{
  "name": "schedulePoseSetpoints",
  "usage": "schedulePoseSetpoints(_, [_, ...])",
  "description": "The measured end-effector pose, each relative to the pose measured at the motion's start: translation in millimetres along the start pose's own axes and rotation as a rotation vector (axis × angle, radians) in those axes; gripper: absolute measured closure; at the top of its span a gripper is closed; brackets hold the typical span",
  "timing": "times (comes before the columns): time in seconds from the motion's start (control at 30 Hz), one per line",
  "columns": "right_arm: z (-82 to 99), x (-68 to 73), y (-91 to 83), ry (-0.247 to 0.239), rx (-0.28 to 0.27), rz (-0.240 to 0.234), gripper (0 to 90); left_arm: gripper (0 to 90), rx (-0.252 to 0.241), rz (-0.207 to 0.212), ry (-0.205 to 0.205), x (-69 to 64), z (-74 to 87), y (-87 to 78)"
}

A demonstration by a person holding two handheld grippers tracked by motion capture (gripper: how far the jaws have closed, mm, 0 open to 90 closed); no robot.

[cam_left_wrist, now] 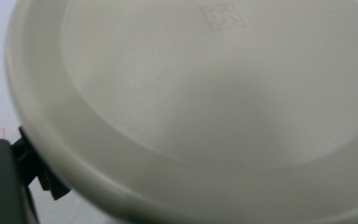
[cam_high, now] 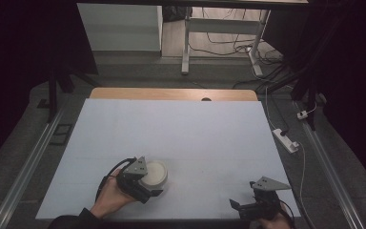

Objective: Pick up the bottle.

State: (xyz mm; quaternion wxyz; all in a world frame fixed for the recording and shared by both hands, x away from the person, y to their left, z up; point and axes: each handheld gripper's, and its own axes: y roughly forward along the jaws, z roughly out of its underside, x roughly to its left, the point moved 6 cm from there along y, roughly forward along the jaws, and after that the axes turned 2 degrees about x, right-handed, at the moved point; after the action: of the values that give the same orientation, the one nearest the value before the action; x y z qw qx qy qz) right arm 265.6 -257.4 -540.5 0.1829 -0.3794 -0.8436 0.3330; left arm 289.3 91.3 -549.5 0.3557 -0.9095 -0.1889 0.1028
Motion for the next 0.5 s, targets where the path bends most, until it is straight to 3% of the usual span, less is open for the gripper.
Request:
schedulePoseSetpoints(0.33, [0.1, 0.7, -0.2, -0.007, 0.002, -0.001, 0.0, 7.2, -0.001, -0.025, -0.011, -1.4, -0.8, -0.4])
schedulePoseSetpoints(0.5, [0.0, 0.8, -0.3, -0.008, 0.001, -0.001, 0.0, 7.2, -0.001, -0.069, -0.009, 2.0, -1.1, -4.0])
